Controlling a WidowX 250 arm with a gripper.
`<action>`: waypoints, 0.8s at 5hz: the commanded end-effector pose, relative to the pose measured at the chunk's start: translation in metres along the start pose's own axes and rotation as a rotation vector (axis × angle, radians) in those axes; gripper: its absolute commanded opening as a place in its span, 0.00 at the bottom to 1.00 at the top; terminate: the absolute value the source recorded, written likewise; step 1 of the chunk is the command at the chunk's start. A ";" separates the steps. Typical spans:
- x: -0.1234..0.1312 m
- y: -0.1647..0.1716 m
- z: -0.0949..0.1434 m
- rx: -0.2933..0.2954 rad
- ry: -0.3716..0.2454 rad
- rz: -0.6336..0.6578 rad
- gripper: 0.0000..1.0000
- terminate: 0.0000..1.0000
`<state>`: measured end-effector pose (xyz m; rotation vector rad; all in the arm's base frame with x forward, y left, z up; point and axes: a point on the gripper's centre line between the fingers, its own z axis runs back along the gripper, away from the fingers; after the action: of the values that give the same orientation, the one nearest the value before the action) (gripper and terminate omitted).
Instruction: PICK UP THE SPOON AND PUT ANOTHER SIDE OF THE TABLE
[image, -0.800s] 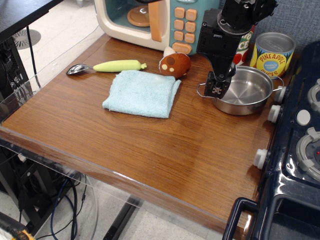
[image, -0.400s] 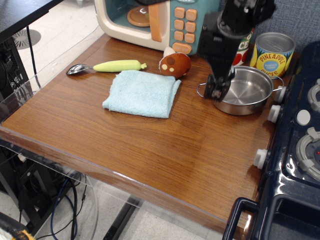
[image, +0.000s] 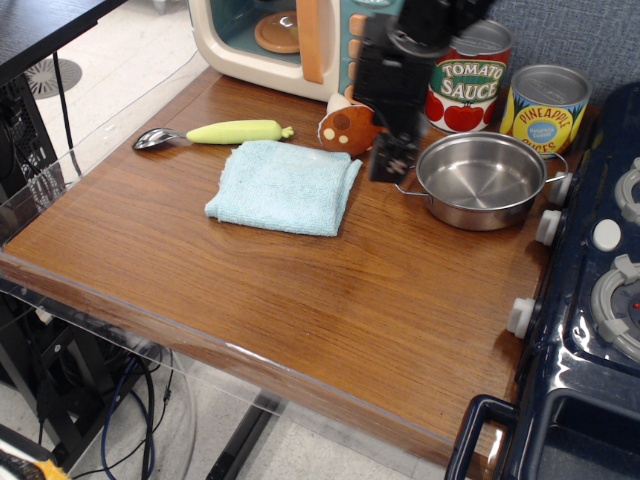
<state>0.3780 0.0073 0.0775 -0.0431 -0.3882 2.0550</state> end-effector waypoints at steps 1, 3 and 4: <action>0.049 -0.043 -0.011 0.013 -0.070 0.171 1.00 0.00; 0.097 -0.069 -0.047 0.064 -0.188 0.244 1.00 0.00; 0.108 -0.075 -0.056 0.099 -0.240 0.242 1.00 0.00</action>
<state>0.3988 0.1434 0.0368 0.2869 -0.3962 2.3113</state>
